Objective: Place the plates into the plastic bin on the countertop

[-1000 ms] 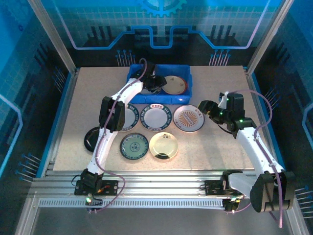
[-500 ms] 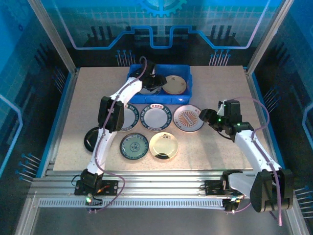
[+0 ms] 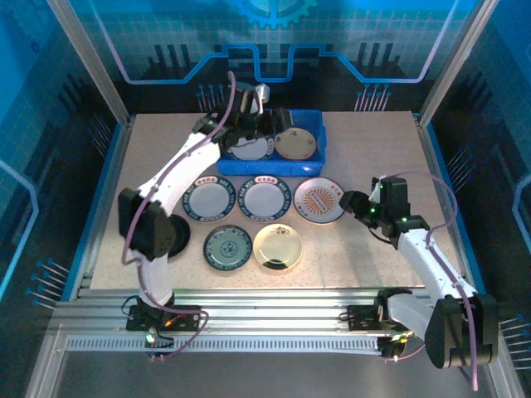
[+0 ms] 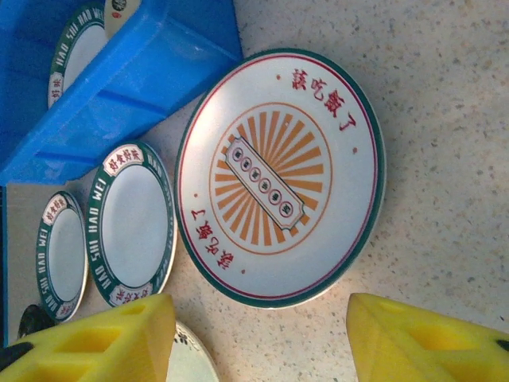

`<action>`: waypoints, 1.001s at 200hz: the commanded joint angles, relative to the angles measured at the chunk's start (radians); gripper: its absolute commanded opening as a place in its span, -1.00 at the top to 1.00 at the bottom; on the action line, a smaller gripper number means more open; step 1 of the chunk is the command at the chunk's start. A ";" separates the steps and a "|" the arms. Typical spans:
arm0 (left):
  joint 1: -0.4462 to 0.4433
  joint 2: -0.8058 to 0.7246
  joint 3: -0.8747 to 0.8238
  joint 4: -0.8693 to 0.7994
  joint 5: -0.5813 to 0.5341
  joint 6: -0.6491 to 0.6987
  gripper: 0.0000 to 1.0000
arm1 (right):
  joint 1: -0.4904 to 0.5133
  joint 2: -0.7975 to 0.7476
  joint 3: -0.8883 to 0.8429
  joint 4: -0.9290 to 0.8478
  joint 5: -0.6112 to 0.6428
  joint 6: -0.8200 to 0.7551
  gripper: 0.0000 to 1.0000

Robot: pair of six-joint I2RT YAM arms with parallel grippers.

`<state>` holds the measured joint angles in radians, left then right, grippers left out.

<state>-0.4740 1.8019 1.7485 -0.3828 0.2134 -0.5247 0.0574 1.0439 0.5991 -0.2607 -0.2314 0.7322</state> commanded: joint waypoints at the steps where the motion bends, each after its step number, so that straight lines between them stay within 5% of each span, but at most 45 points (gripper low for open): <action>1: -0.020 -0.132 -0.208 0.052 0.063 -0.025 -0.30 | -0.009 -0.010 -0.031 0.031 0.020 0.020 -0.13; 41: -0.051 -0.364 -0.587 0.204 0.159 -0.132 -0.25 | -0.004 -0.001 -0.059 0.053 0.018 0.033 -0.03; 92: -0.140 -0.440 -0.796 0.305 0.168 -0.170 -0.24 | -0.004 0.051 -0.090 0.102 0.018 0.045 0.17; 200: -0.136 -0.302 -0.830 0.486 0.205 -0.238 -0.23 | -0.005 0.246 -0.128 0.303 0.000 0.112 0.30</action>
<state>-0.6144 1.4757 0.9150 0.0525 0.3840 -0.7433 0.0578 1.2579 0.4839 -0.0204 -0.2176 0.8234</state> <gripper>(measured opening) 0.618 0.346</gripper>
